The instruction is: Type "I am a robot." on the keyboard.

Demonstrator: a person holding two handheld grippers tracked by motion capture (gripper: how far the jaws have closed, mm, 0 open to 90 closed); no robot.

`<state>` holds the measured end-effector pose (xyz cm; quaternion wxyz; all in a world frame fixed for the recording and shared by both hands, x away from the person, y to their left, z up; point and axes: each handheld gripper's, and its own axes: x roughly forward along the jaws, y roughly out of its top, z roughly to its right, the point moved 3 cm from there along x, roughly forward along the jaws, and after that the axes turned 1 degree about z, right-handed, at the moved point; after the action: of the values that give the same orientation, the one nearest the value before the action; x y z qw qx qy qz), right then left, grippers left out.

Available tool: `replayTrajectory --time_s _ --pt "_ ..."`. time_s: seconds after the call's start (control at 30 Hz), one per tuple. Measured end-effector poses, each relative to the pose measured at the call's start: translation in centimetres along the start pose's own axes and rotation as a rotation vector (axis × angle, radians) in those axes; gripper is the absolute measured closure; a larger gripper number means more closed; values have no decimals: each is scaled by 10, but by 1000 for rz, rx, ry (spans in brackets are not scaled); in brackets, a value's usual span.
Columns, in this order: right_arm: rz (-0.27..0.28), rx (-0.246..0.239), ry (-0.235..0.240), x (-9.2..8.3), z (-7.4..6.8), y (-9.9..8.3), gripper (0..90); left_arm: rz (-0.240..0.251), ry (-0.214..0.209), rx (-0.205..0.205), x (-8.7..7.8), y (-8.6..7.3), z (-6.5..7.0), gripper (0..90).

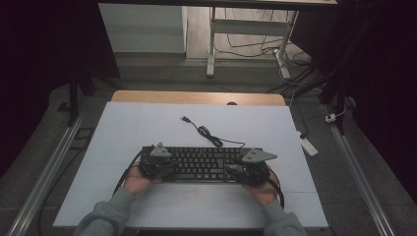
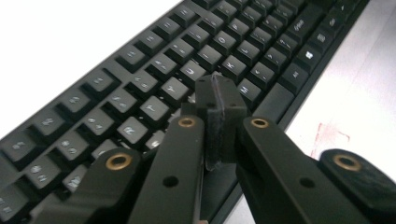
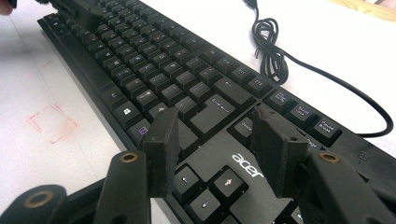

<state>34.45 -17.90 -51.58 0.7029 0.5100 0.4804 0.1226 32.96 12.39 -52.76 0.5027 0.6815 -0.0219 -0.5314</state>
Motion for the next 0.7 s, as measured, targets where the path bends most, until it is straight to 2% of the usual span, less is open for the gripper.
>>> replayTrajectory --time_s 0.37,0.7 --pt "0 4 -1 0 0 0 517 -34 4 9 8 -3 1 887" --pt "-3 1 -1 1 0 -1 517 -43 6 8 10 -3 2 884"
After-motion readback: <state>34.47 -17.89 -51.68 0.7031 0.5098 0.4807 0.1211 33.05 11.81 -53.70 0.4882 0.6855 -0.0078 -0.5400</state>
